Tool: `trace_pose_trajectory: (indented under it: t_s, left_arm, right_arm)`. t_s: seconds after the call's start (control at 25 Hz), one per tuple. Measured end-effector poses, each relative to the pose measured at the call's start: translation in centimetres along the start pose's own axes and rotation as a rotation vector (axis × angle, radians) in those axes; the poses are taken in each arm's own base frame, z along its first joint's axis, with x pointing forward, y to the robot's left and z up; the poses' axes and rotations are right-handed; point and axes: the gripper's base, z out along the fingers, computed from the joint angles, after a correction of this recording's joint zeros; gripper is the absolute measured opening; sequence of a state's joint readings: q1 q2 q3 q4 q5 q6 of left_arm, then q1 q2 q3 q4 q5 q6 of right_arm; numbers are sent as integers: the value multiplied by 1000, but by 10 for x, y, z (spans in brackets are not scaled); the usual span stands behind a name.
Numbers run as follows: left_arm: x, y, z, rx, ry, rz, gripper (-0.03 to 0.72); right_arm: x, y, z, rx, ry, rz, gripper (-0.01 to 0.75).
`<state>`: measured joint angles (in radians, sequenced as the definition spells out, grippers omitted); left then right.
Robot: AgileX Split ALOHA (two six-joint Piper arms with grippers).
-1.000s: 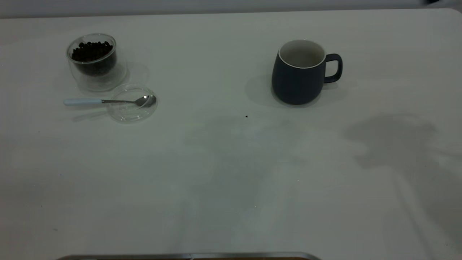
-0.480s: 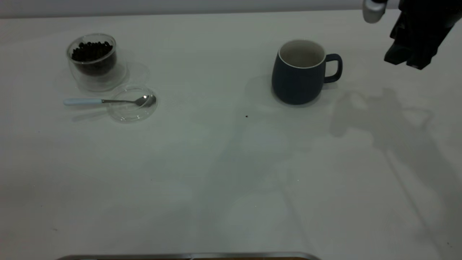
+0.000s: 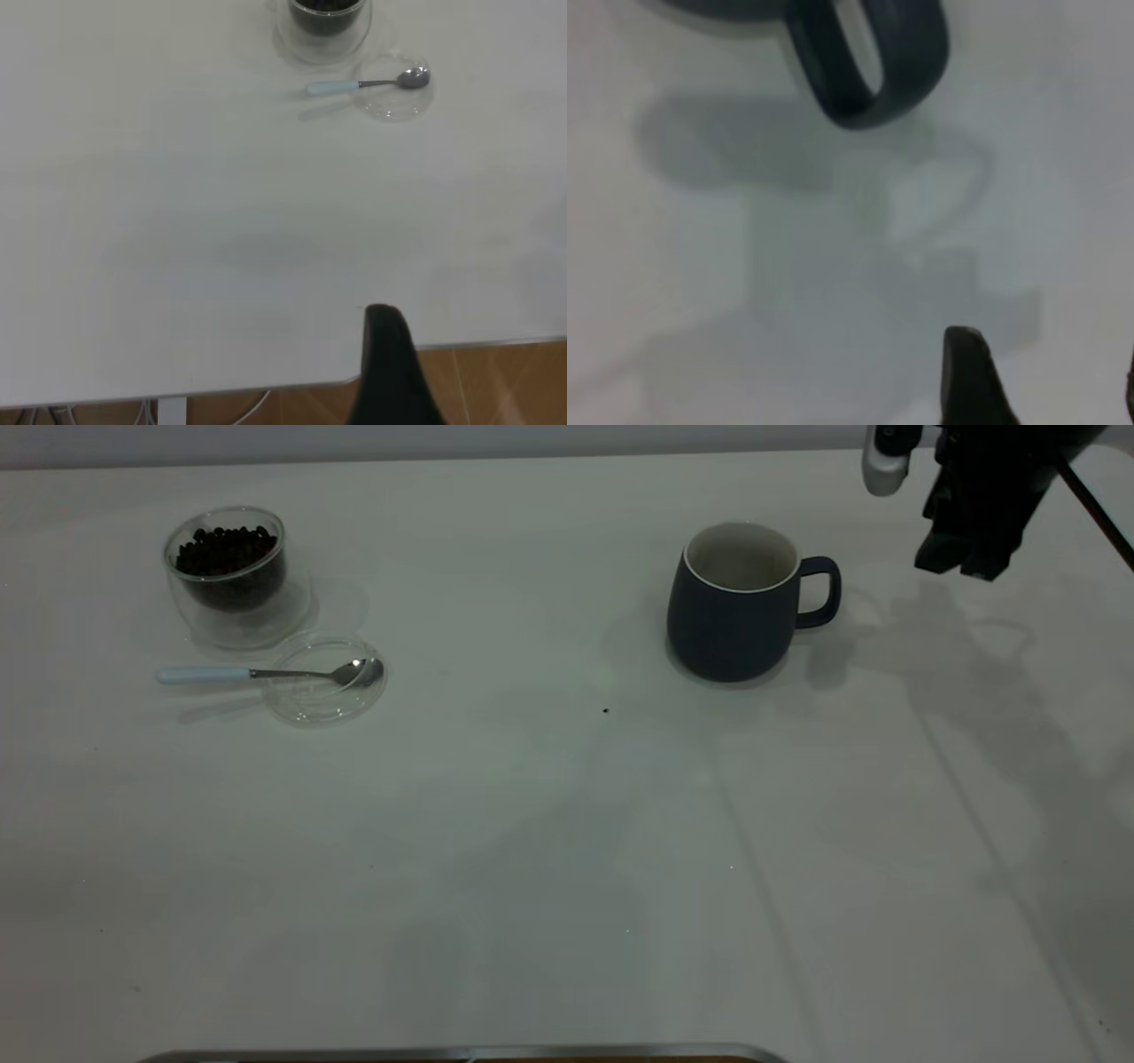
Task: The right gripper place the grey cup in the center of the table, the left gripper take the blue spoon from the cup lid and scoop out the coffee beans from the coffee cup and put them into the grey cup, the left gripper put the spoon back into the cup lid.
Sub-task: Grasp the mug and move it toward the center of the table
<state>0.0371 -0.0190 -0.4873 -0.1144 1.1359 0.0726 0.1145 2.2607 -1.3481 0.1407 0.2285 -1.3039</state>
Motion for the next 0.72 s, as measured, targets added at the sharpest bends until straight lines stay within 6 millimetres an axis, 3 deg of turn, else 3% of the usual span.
trace_pose_trajectory:
  t_s: [0.2,0.4,0.56,0.72]
  left_arm:
    - [0,0,0,0,0,0,553]
    - [0,0,0,0,0,0,553]
    - [0,0,0,0,0,0,553]
    - [0,0,0,0,0,0,553]
  right_arm:
    - [-14,-16,-7,-35,-61,-38,451]
    - [-26,-12,-13,-157,-202,-161,444]
    - [-17,-19,-15,-162,-305,-156,424]
    - [-5,-19,-5,-177,-301,-103,420]
